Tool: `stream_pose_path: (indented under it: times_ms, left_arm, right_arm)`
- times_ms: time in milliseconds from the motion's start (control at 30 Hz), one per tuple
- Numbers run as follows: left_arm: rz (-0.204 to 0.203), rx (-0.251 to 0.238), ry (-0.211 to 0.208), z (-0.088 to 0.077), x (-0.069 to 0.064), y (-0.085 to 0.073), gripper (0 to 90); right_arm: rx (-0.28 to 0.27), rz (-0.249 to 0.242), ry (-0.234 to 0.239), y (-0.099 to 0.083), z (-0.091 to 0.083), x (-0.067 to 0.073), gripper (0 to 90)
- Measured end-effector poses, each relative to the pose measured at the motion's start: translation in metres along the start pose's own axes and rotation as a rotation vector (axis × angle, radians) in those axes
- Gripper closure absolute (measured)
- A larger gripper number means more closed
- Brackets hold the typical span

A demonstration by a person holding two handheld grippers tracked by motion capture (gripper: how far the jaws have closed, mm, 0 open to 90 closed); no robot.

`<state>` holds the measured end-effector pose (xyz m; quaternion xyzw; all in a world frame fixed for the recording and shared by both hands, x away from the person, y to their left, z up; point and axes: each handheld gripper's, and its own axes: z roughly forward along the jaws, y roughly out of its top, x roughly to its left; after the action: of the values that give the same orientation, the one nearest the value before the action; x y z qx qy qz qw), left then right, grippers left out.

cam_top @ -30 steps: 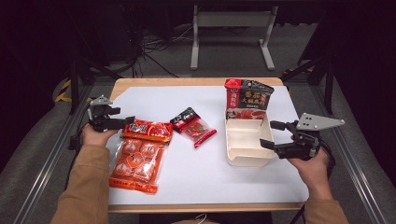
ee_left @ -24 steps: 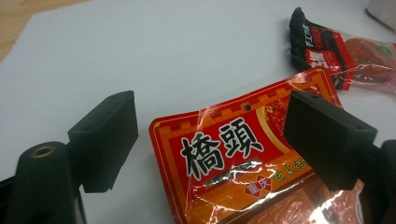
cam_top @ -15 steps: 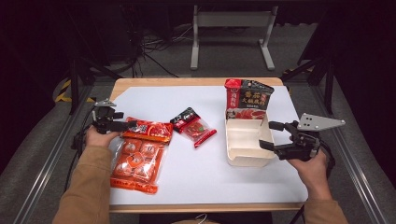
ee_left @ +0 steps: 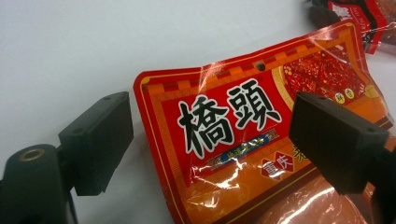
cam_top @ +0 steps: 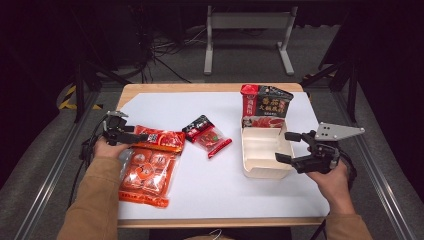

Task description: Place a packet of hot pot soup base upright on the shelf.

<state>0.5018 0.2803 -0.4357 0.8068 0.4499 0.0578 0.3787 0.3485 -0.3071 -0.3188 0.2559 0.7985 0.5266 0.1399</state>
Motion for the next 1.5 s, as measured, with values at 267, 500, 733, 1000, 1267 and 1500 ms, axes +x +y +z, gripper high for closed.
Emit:
stream_pose_path:
  times_ms: [267, 500, 733, 1000, 1267, 1500]
  left_arm:
    - [-0.010, 0.030, -0.031, 0.004, -0.001, 0.000, 21.2]
    - [-0.036, 0.009, -0.111, 0.000, 0.002, -0.002, 34.7]
    - [-0.052, 0.070, -0.045, 0.004, 0.000, -0.005, 52.4]
    - [-0.039, 0.081, 0.043, 0.004, -0.003, -0.006, 70.9]
    - [-0.040, 0.081, 0.059, 0.002, -0.001, -0.007, 88.8]
    - [-0.036, 0.053, 0.058, -0.005, -0.002, -0.006, 90.0]
  right_arm:
    - [0.015, 0.006, 0.042, -0.001, 0.005, 0.000, 19.3]
    - [0.021, -0.004, 0.062, 0.000, 0.008, 0.002, 19.3]
    - [0.025, -0.012, 0.070, 0.000, 0.009, 0.003, 19.3]
    - [0.038, -0.025, 0.059, -0.001, 0.012, 0.004, 21.7]
    - [0.040, -0.026, 0.025, -0.002, 0.011, 0.006, 34.4]
    - [-0.001, 0.059, 0.029, -0.004, 0.012, -0.001, 16.4]
